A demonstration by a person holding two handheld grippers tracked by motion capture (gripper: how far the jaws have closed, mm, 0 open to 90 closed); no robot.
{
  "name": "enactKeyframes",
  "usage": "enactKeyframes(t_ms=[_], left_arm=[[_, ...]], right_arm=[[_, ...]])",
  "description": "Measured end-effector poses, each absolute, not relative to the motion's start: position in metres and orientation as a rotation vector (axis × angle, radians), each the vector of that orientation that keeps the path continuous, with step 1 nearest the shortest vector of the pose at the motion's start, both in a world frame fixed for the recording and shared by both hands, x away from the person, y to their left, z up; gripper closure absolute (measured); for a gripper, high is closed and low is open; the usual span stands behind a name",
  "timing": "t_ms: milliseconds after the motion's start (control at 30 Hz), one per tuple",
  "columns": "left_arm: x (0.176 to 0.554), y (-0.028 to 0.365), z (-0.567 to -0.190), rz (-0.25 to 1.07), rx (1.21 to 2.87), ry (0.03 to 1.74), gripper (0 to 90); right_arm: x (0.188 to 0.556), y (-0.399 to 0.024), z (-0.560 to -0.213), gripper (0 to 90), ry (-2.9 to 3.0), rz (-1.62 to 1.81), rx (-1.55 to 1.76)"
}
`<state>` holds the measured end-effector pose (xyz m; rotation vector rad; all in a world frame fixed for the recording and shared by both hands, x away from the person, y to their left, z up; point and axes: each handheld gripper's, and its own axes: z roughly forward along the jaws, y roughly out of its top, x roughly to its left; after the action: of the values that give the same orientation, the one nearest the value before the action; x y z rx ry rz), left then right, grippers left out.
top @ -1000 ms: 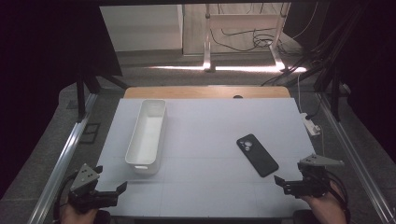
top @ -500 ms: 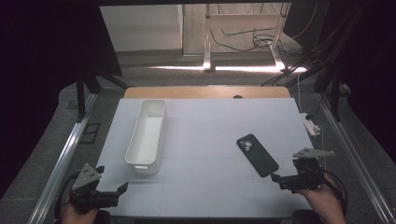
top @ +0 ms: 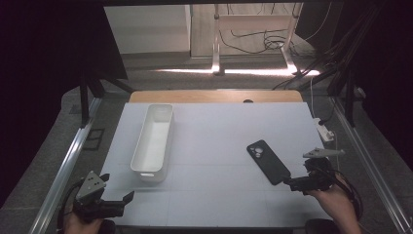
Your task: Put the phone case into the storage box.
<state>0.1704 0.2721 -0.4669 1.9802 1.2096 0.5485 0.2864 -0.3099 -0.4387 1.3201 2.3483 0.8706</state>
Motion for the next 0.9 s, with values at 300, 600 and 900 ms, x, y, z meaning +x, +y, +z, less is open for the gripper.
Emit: enactKeyframes(t_ms=[300,600,900], left_arm=[[0.171,0.272,-0.467,0.544,1.985,1.205,0.2],[0.171,0.273,-0.467,0.541,1.981,1.207,0.2],[0.171,0.272,-0.467,0.539,1.984,1.207,0.3]], right_arm=[[0.301,-0.303,-0.44,0.0,2.383,0.852,1.367],[0.31,-0.298,-0.443,0.0,2.413,0.798,1.342],[0.324,-0.289,-0.446,0.0,2.441,0.751,1.329]])
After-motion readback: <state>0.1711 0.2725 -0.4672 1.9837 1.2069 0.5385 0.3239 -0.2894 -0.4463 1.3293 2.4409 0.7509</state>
